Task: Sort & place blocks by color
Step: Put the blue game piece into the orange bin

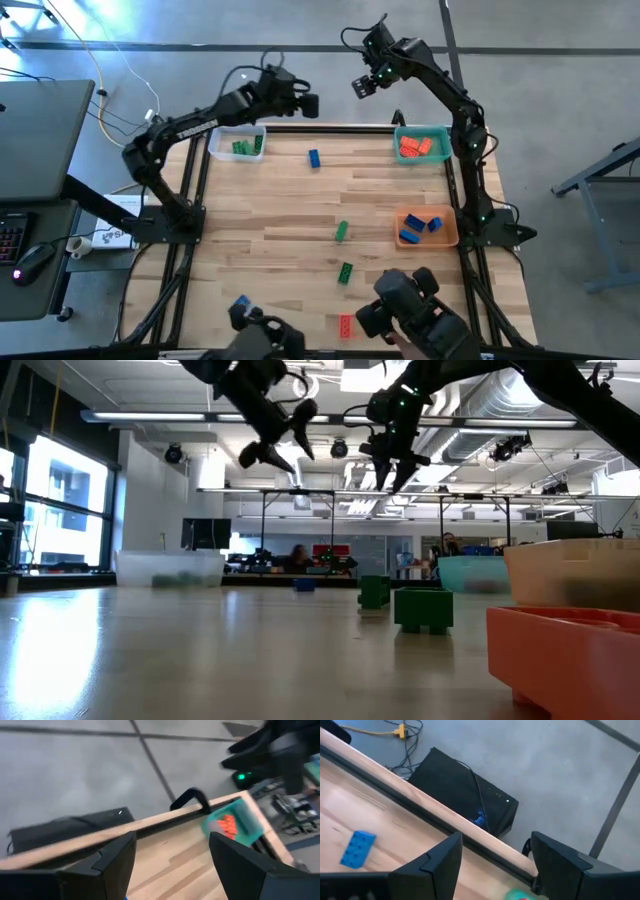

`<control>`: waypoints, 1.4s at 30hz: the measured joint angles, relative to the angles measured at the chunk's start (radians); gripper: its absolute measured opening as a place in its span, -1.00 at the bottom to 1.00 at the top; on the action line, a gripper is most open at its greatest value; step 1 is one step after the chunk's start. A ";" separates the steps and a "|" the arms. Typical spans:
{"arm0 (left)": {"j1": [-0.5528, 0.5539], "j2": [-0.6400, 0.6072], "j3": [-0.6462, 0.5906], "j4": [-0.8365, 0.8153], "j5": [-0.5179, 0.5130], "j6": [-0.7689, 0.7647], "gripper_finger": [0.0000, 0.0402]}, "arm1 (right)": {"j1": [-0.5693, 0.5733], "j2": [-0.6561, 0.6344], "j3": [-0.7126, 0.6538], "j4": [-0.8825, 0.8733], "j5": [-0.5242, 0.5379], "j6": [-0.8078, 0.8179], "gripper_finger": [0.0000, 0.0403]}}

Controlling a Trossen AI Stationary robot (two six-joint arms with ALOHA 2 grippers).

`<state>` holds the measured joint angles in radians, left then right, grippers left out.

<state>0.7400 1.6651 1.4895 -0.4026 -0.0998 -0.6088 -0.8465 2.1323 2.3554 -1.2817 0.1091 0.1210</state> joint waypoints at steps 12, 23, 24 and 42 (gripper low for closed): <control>-0.102 0.187 0.000 0.003 -0.097 -0.186 0.19 | -0.011 0.000 0.000 0.023 0.002 -0.103 0.12; -0.172 0.276 -0.001 0.002 -0.269 -0.328 0.19 | -0.011 0.000 0.000 0.026 -0.004 -0.148 0.12; -0.179 0.276 -0.003 0.003 -0.298 -0.353 0.19 | -0.011 0.000 0.000 0.027 -0.004 -0.151 0.12; -0.218 0.282 -0.019 -0.141 -0.379 -0.514 0.19 | -0.011 0.000 0.000 0.057 -0.008 -0.167 0.12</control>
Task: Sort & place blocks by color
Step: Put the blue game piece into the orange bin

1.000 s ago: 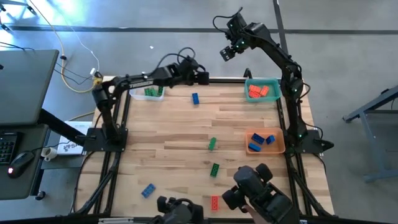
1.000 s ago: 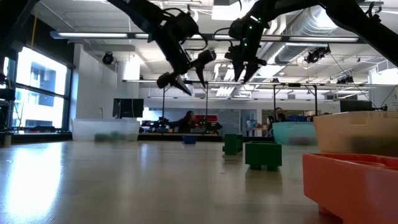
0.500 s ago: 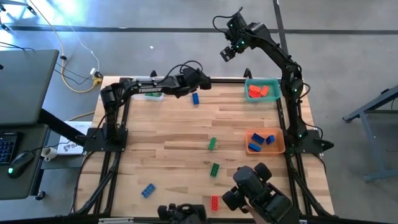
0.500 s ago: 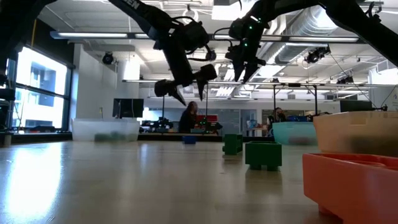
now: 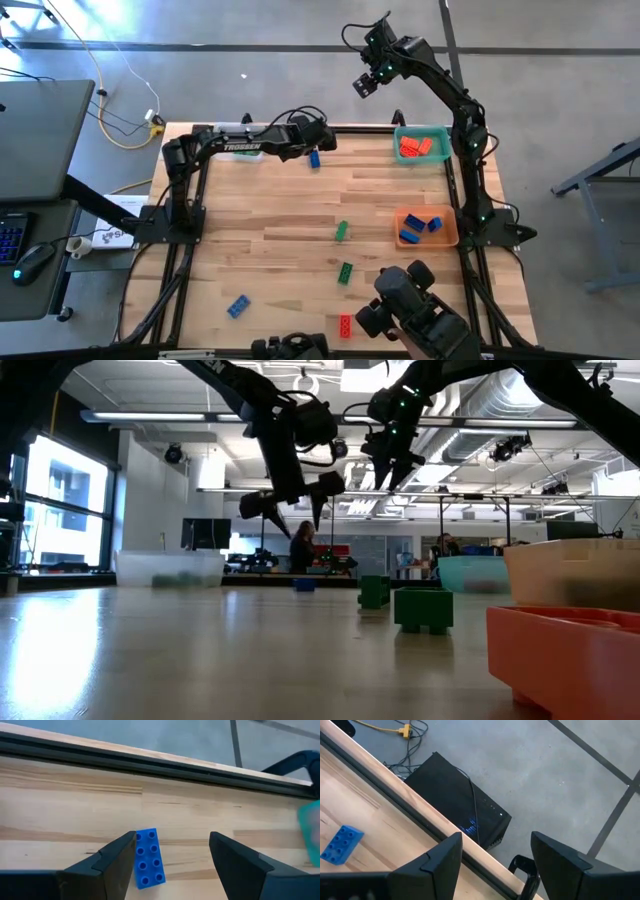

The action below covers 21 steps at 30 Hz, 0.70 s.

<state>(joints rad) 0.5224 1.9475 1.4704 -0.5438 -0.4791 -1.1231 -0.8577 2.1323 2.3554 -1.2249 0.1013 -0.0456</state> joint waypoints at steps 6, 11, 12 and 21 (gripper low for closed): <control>0.006 0.052 -0.002 -0.017 0.086 -0.017 0.19 | 0.000 0.000 0.000 0.003 -0.004 -0.005 0.12; 0.007 0.087 -0.002 -0.013 0.117 -0.022 0.19 | 0.000 0.000 0.000 0.007 -0.004 -0.008 0.12; 0.008 0.090 -0.002 -0.015 0.123 -0.027 0.19 | 0.000 0.000 0.000 0.009 -0.004 -0.007 0.12; 0.023 0.091 -0.002 -0.010 0.163 -0.026 0.19 | 0.000 0.000 0.000 0.010 -0.004 -0.007 0.12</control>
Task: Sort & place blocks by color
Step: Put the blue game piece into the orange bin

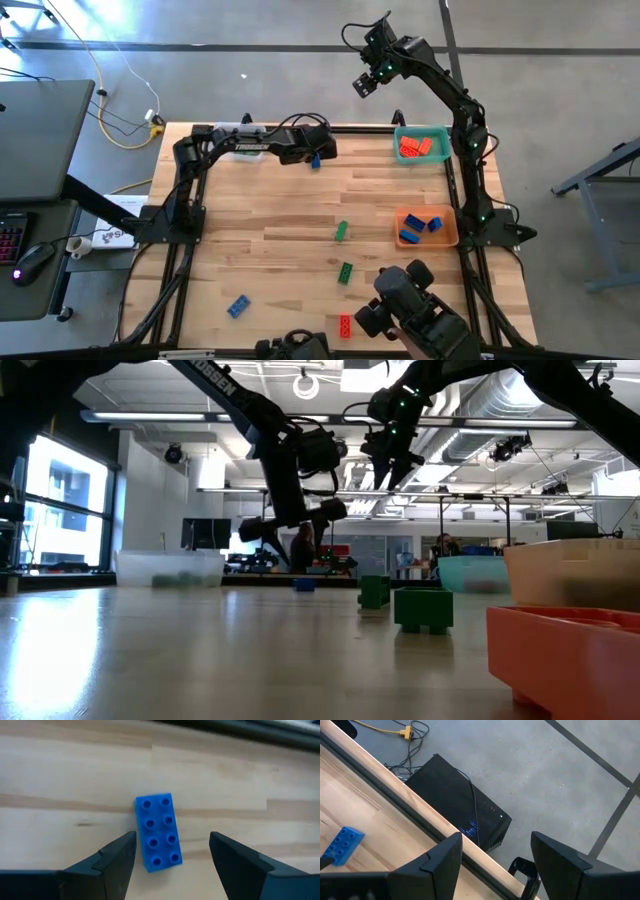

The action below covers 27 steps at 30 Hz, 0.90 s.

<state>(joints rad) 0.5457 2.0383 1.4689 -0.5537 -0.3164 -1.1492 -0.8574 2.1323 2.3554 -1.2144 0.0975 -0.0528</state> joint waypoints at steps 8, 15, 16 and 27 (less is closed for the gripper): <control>0.026 0.053 0.001 0.018 0.110 0.007 0.19 | 0.000 0.000 0.000 0.000 0.000 0.001 0.12; 0.035 0.057 0.001 0.029 0.149 0.008 0.19 | 0.000 0.000 0.000 -0.003 -0.002 0.011 0.12; 0.036 0.057 0.001 0.023 0.168 0.008 0.19 | 0.000 0.000 0.000 -0.007 -0.002 0.011 0.12; 0.105 0.057 0.001 0.001 0.290 -0.032 0.19 | 0.001 0.000 0.000 -0.016 -0.003 0.011 0.12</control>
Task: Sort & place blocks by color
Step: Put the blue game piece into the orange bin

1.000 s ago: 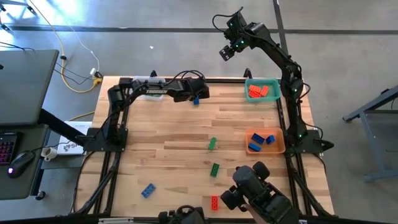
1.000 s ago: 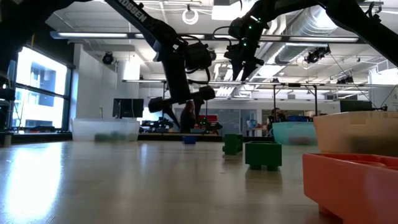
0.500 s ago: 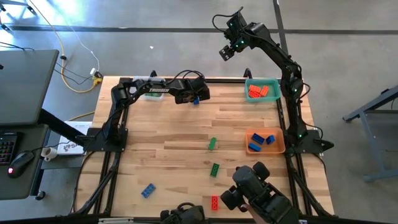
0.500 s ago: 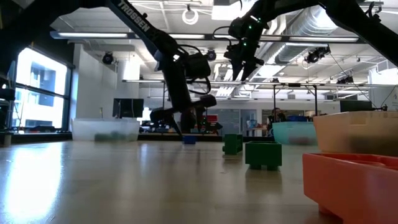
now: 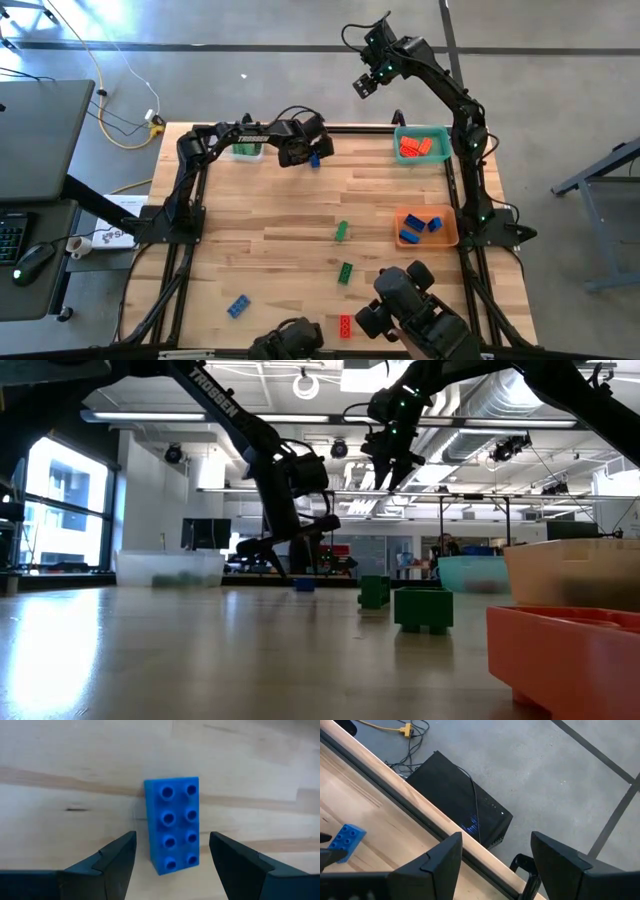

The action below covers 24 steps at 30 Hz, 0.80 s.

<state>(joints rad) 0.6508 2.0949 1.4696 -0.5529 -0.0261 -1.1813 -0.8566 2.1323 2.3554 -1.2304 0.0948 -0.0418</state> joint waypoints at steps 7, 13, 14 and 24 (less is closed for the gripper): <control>0.019 0.002 0.000 0.012 0.040 0.021 0.19 | 0.000 0.000 0.000 0.001 0.000 0.000 0.12; 0.019 0.037 0.003 0.055 0.111 0.007 0.19 | 0.000 0.000 0.000 0.001 0.000 0.000 0.12; 0.022 0.036 0.003 0.055 0.115 0.013 0.19 | 0.000 0.000 0.000 0.002 0.000 0.000 0.12; 0.038 0.037 0.009 0.031 0.109 0.014 0.19 | 0.000 0.000 0.000 -0.005 -0.001 0.000 0.12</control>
<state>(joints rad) 0.6892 2.1323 1.4791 -0.5222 0.0831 -1.1674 -0.8566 2.1323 2.3554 -1.2354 0.0937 -0.0414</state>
